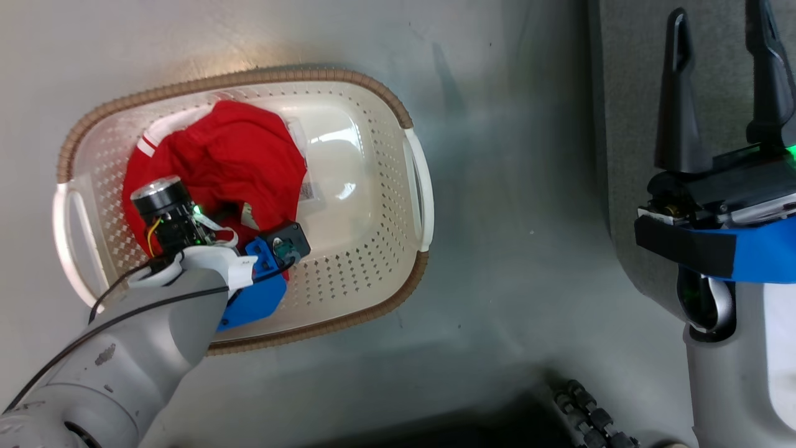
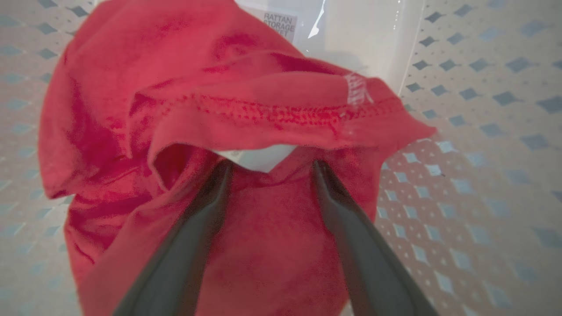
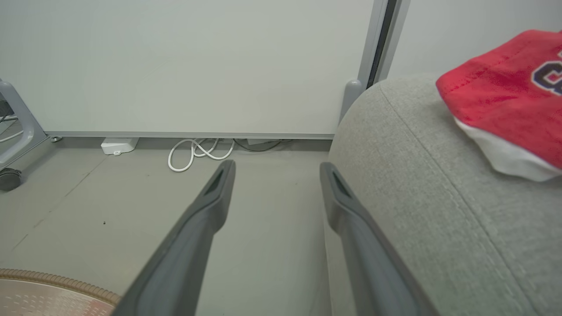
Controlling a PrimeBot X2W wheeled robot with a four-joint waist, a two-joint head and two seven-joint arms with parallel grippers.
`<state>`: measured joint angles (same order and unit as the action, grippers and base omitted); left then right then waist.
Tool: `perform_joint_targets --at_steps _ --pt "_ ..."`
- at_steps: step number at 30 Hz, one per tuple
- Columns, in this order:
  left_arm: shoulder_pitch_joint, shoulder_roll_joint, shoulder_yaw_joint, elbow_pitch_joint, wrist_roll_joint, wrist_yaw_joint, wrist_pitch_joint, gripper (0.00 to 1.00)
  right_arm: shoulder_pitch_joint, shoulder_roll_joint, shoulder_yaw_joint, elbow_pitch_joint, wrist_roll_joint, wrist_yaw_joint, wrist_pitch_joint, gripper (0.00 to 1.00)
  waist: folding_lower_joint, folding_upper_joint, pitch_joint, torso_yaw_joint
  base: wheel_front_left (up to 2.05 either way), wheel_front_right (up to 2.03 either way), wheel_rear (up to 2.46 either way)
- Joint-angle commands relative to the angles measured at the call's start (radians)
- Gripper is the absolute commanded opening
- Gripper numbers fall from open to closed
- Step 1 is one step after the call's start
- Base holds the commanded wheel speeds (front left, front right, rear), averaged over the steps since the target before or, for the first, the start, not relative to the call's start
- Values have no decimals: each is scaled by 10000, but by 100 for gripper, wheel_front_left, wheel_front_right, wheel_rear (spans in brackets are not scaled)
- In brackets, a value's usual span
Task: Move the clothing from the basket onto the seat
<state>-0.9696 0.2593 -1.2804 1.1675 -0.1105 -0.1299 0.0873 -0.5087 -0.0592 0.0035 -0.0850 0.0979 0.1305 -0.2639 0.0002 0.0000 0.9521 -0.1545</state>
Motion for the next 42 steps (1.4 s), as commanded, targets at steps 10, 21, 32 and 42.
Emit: perform_joint_targets --at_steps 10,21,32,42 --pt "-718 -103 -26 537 92 0 357 100 34 52 83 -949 14 5 -9 100 -2 0 1054 -261 0 0 0" --pt "-661 -228 -27 412 -519 0 638 0 -50 92 145 -1261 -121 5 -9 100 -2 0 1083 -264 0 0 0" --pt "-211 -357 -26 -350 -1029 0 193 0 -155 95 159 -1176 -206 5 -9 100 -2 0 353 54 0 0 0" --pt "-195 -752 -25 -879 -2716 0 -1538 0 153 -31 161 -928 -324 5 -9 100 -2 0 -1231 768 0 0 0"
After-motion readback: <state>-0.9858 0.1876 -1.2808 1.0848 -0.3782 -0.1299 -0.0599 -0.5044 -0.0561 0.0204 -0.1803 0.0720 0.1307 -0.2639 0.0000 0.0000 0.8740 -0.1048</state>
